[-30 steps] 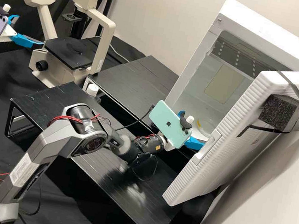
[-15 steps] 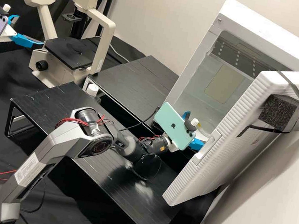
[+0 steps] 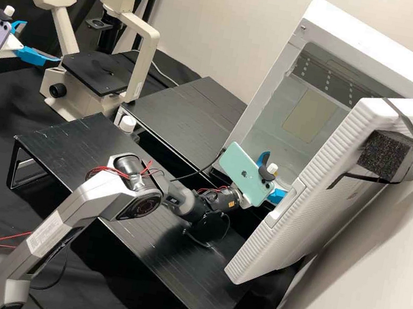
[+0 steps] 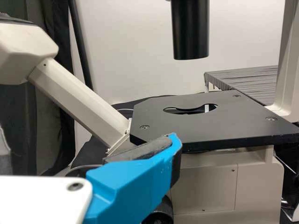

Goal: Take out the petri dish and place it under the microscope.

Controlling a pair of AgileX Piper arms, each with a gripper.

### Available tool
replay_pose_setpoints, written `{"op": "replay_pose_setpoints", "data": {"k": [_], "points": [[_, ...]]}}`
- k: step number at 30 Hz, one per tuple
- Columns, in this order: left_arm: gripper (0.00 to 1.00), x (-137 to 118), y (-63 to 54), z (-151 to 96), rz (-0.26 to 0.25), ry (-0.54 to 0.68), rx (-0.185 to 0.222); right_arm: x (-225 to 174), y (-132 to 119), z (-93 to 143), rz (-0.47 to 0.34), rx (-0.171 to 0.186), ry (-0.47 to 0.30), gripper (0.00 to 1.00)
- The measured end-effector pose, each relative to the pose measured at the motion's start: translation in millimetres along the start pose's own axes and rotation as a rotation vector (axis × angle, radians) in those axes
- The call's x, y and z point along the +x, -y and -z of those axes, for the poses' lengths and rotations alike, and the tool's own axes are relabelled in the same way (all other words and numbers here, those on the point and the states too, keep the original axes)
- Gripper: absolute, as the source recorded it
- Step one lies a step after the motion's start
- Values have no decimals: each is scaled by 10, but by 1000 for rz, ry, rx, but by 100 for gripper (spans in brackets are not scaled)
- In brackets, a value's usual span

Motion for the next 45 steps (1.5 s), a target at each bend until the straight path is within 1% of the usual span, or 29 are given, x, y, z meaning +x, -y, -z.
{"op": "replay_pose_setpoints", "data": {"k": [3,5,8,13,16,18,21,24,25,29,32,39,45], "points": [[100,0,0,0,0,0,0,36,-10,21,4,-8,-7,100],[100,0,0,0,0,0,0,53,-7,36,23,-16,-8,100],[100,0,0,0,0,0,0,56,6,39,49,-9,-16,100],[100,0,0,0,0,0,0,41,-38,33,72,15,-26,100],[100,0,0,0,0,0,0,-4,-101,26,94,23,-6,100],[100,0,0,0,0,0,0,-20,-168,28,115,28,20,100],[100,0,0,0,0,0,0,-38,-231,30,161,21,40,100],[100,0,0,0,0,0,0,-26,-276,37,206,26,41,100],[100,0,0,0,0,0,0,-21,-295,40,215,32,42,100],[100,0,0,0,0,0,0,14,-343,65,242,33,39,100],[100,0,0,0,0,0,0,35,-363,95,245,23,30,100],[100,0,0,0,0,0,0,87,-380,127,249,3,57,100],[100,0,0,0,0,0,0,132,-309,118,263,-10,59,100]]}}
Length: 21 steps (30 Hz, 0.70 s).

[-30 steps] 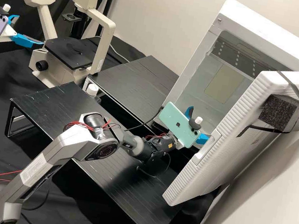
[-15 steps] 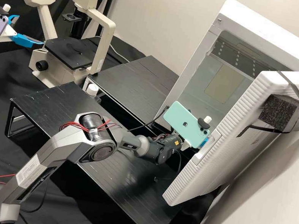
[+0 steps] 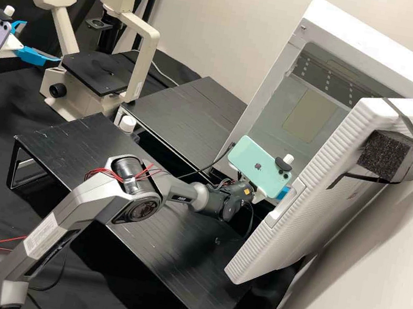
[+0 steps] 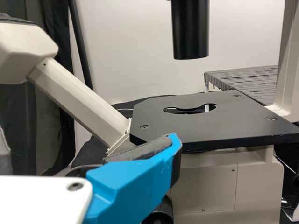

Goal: Take out the petri dish and place it under the microscope.

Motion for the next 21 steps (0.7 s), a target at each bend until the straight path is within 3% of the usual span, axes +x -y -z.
{"op": "replay_pose_setpoints", "data": {"k": [5,6,12,21], "points": [[100,0,0,0,0,0,0,37,-7,18,7,-10,-2,100],[100,0,0,0,0,0,0,49,4,8,13,-9,-2,0],[100,0,0,0,0,0,0,103,16,11,26,-28,-16,0],[100,0,0,0,0,0,0,156,31,18,28,-19,-14,0]]}}
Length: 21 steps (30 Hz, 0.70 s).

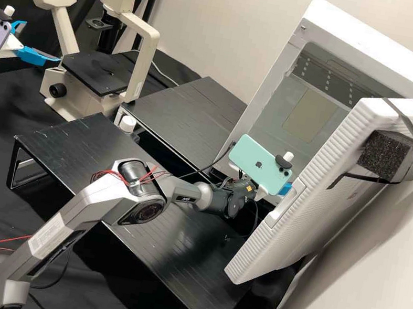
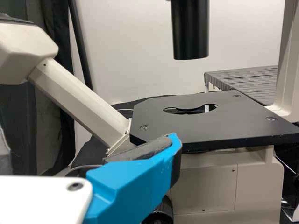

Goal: Take out the petri dish and place it under the microscope.

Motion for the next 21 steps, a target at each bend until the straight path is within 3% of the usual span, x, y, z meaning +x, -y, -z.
{"op": "replay_pose_setpoints", "data": {"k": [21], "points": [[100,0,0,0,0,0,0,13,-3,-8,-1,-1,6,0]]}}
